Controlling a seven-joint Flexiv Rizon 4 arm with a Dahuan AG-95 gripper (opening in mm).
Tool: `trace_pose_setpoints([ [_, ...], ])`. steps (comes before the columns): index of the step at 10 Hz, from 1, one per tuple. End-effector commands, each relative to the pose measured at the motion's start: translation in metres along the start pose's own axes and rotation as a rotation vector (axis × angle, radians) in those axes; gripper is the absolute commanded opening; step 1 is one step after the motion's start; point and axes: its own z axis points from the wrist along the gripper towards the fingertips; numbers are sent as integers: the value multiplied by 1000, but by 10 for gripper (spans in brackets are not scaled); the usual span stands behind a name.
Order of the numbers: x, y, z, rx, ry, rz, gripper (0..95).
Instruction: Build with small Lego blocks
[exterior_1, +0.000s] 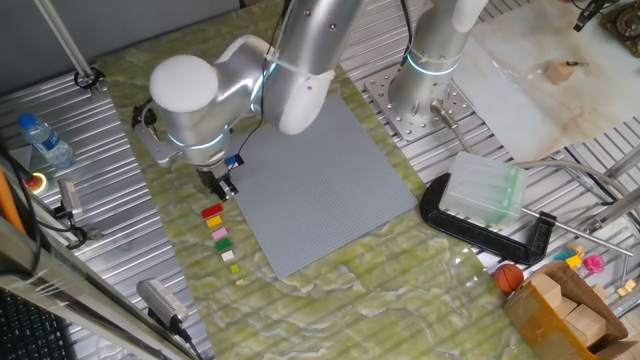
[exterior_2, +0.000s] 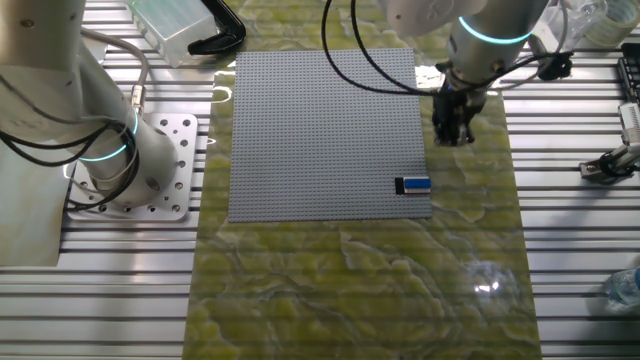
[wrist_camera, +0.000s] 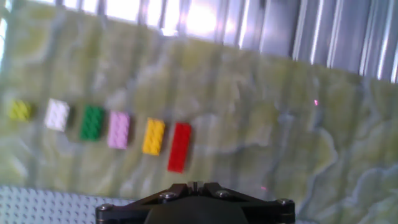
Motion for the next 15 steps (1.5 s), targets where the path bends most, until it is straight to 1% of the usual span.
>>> trace_pose_setpoints([
  [1, -11, 15, 1, -46, -27, 142, 190],
  [3, -17, 20, -2, -45, -27, 143, 190],
  [5, -18, 20, 0, -45, -28, 144, 190],
  [8, -23, 21, 8, -33, -30, 130, 190],
  [10, -23, 21, 9, -26, -27, 122, 190],
  [12, -21, 19, 12, -7, -27, 117, 190],
  [15, -23, 15, 17, -7, -33, 116, 190],
])
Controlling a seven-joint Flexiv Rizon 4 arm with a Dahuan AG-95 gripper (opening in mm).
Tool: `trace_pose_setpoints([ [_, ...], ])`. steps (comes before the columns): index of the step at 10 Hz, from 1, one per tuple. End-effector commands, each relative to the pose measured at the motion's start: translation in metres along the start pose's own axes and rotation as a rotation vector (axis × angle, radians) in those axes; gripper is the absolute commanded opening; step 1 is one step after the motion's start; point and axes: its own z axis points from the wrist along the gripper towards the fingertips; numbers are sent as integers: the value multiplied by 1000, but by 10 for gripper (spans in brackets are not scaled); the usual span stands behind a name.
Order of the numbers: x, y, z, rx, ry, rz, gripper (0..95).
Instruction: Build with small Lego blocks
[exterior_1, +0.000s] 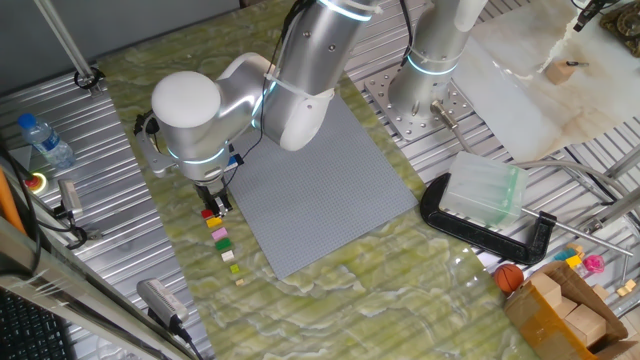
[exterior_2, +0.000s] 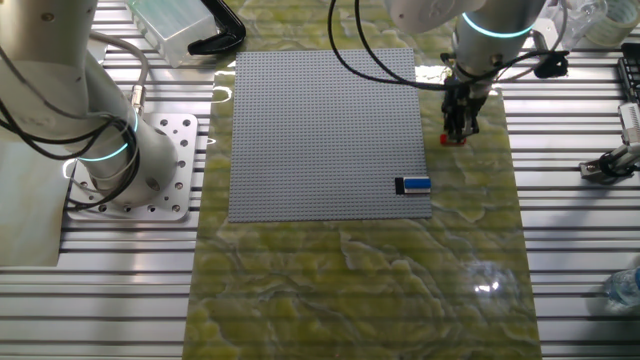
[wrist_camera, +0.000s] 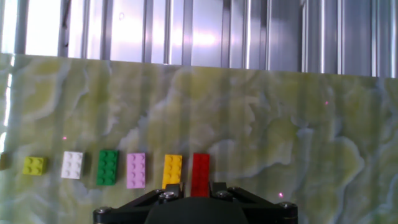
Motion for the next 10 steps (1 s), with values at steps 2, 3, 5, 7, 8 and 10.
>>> trace_pose_setpoints([
  [2, -4, -2, 6, 2, -6, -2, 190],
  [3, -5, -3, 7, 2, -10, -2, 190],
  [5, -5, -3, 7, 1, -10, -2, 190],
  [7, -5, -3, 8, -1, -9, 2, 190],
  [8, -6, -3, 8, -1, -9, 3, 190],
  [10, -7, -4, 11, -4, -10, 6, 190],
])
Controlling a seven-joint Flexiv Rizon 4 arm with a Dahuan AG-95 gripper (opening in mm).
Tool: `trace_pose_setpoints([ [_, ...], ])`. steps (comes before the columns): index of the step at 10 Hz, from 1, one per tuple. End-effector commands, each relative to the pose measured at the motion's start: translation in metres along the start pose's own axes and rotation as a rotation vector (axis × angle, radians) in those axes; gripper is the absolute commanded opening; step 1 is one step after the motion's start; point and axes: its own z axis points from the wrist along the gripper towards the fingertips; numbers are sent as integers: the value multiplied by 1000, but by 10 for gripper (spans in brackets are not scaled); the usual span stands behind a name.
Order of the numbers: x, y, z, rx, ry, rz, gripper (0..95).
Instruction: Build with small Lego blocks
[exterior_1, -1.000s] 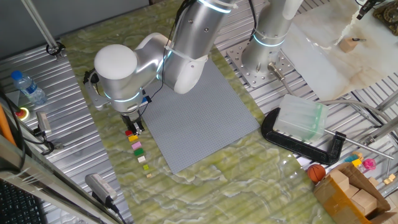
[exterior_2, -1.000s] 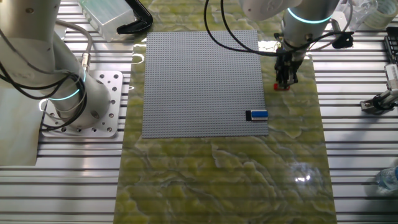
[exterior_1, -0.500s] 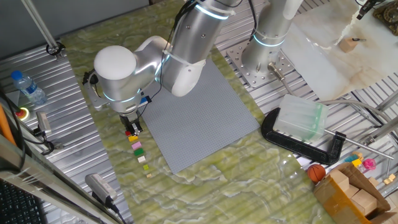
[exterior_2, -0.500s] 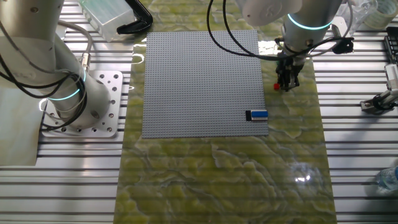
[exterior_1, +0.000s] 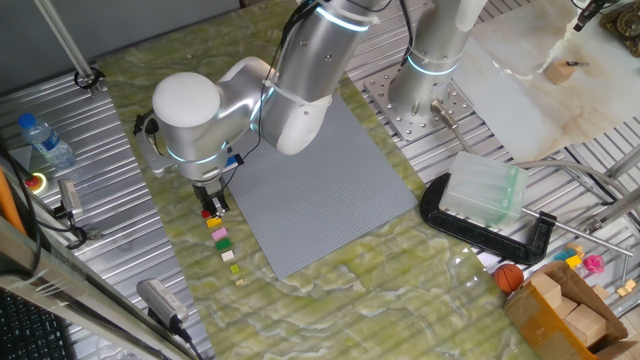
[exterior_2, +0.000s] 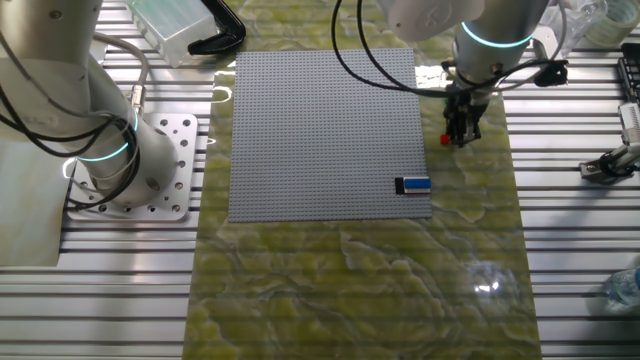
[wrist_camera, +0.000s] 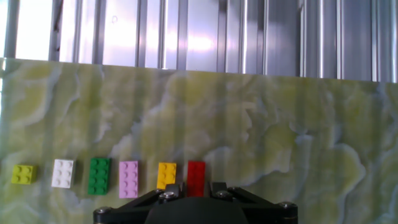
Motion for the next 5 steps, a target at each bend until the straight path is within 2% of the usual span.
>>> trace_pose_setpoints([
  [1, 0, 0, 0, -2, 0, 2, 190],
  [5, -2, 4, -1, 0, 4, 9, 190],
])
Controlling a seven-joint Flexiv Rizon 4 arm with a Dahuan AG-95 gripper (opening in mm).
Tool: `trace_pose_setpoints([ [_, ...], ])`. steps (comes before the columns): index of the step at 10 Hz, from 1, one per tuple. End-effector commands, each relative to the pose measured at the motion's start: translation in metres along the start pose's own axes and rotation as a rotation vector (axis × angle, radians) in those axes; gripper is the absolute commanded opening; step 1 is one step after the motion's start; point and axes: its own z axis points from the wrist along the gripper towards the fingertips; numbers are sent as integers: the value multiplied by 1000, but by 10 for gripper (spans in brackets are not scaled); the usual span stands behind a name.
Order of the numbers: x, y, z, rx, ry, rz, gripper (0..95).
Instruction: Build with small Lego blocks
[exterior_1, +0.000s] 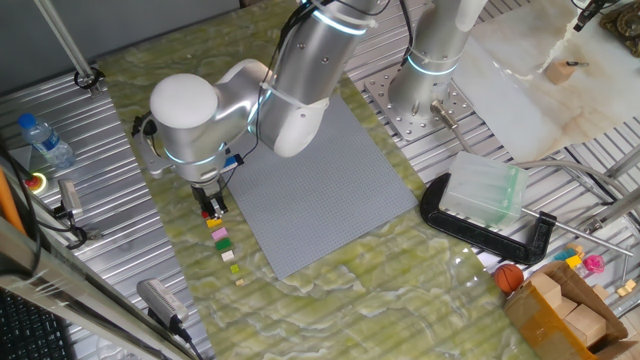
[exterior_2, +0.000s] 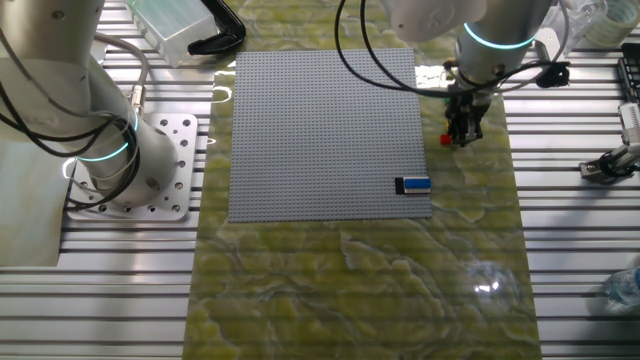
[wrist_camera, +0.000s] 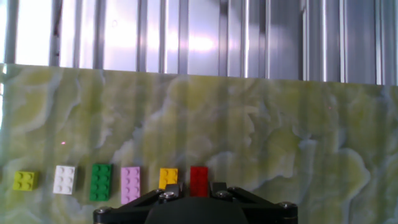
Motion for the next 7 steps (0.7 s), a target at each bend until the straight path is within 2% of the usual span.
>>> trace_pose_setpoints([
  [1, 0, 0, 1, 1, 6, 1, 190],
  [6, 0, 1, 0, 2, 11, 8, 190],
  [7, 0, 1, 0, 2, 13, 10, 0],
])
